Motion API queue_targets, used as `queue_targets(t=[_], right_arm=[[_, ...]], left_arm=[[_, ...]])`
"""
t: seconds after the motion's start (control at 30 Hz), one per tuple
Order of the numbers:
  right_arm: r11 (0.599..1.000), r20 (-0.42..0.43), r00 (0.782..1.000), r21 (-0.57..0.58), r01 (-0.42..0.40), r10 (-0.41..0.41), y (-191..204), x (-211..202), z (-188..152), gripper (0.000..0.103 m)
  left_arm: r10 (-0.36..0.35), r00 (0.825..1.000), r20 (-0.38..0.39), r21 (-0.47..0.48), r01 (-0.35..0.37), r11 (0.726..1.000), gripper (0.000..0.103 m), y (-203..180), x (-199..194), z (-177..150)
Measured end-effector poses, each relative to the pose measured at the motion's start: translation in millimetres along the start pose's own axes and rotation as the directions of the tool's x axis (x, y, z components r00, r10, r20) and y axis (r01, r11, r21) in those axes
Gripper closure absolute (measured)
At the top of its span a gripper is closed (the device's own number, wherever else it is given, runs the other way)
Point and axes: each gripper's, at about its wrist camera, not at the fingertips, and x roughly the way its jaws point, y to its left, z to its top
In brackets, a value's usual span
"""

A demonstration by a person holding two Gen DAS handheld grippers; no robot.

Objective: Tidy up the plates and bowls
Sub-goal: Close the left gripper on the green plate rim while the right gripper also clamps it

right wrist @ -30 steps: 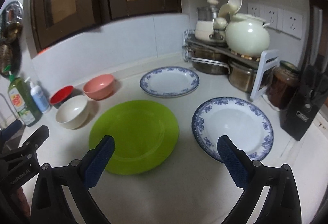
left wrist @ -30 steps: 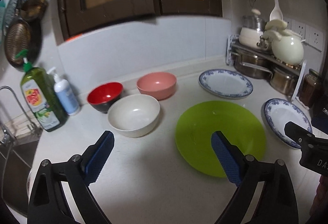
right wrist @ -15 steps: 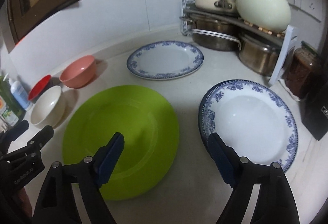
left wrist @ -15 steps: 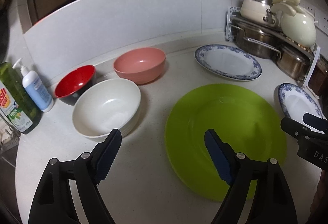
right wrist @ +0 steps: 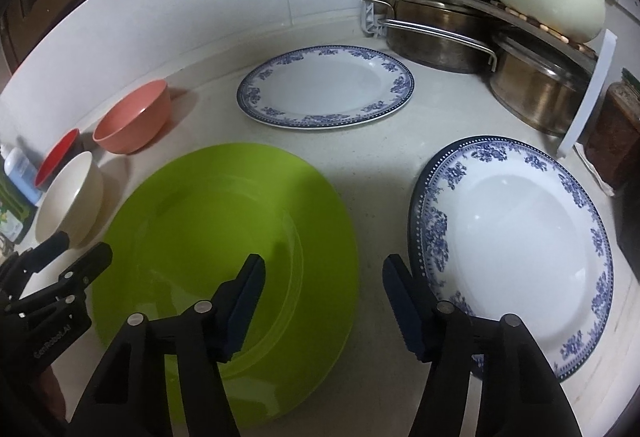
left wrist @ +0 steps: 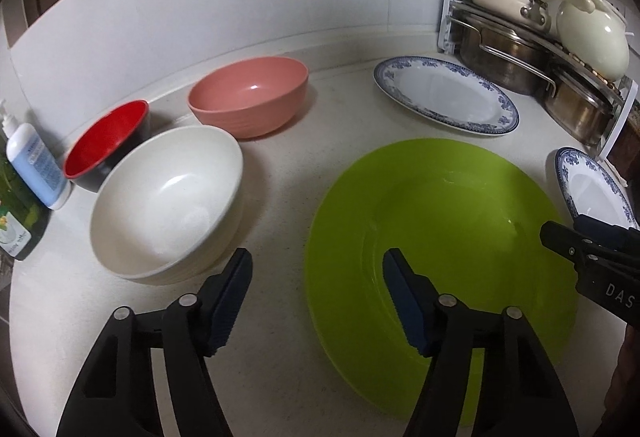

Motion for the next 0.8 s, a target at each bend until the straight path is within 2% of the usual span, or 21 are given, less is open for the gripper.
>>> queue_targets(t=[0.2,0.27,0.4,0.53,0.8], right_arm=[[1.0,-0.031,0.999,0.003,-0.004,0.004,0,12,4,0.051],[1.0,-0.043,0.999,0.003,-0.009,0.009,-1,16,4,0.055],[1.0,-0.056,0.998,-0.003,-0.009,0.008,0,21,7,0.058],[1.0,-0.065,0.998,-0.007,-0.007,0.006,1,25,7,0.061],[1.0,-0.08,0.997,-0.017,0.0,-0.001,1,28,8,0.064]], left_arm=[[-0.037,0.999,-0.034,-0.013,0.037,0.999,0.051,0,12,2],[-0.046,0.998,-0.044,-0.018,0.046,0.999,0.052,1,15,1],[-0.063,0.995,-0.072,-0.027,0.062,0.998,0.061,1,20,0],[-0.082,0.994,-0.077,-0.031,0.08,0.996,0.065,1,21,-1],[-0.078,0.995,-0.067,-0.021,0.077,0.997,0.065,1,21,-2]])
